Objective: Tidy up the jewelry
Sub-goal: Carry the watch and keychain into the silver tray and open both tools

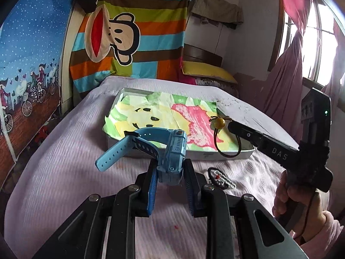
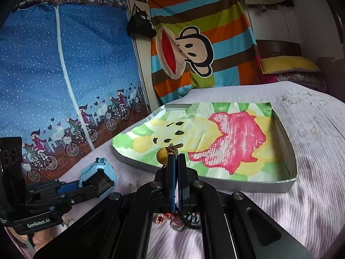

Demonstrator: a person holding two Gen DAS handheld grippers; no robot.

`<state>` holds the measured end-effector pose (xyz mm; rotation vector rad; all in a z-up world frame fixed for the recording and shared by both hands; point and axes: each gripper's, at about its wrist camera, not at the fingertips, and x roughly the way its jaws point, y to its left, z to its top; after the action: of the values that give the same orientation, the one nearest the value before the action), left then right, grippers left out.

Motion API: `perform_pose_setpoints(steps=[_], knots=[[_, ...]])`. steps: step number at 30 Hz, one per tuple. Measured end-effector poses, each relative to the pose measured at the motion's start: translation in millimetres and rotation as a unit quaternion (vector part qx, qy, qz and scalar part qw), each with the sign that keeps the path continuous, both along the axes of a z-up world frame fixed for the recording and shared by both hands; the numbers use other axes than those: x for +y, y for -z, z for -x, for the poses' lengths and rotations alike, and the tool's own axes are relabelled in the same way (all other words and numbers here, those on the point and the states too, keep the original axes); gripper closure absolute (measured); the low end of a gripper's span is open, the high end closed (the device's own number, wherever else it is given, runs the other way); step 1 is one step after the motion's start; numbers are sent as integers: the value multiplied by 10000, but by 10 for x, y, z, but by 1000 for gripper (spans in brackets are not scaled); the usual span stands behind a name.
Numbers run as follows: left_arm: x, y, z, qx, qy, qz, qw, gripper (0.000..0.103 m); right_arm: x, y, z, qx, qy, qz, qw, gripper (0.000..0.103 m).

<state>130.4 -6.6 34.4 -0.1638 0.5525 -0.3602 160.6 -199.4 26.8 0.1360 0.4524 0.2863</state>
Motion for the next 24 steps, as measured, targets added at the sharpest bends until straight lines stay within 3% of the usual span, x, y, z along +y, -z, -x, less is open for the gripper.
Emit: perform_pose_setpoints(steps=[8, 15, 24], knots=[[-94, -217, -713, -75, -51, -192, 9998, 80, 8, -15, -615, 232, 68, -200, 9995, 101], [-149, -7, -1276, 455, -13, -357, 9983, 80, 67, 177, -1052, 641, 48, -293, 9975, 101], [-208, 252, -1475, 1053, -83, -553, 9929, 80, 76, 464, -1242, 1194, 2, -301, 9924, 101]])
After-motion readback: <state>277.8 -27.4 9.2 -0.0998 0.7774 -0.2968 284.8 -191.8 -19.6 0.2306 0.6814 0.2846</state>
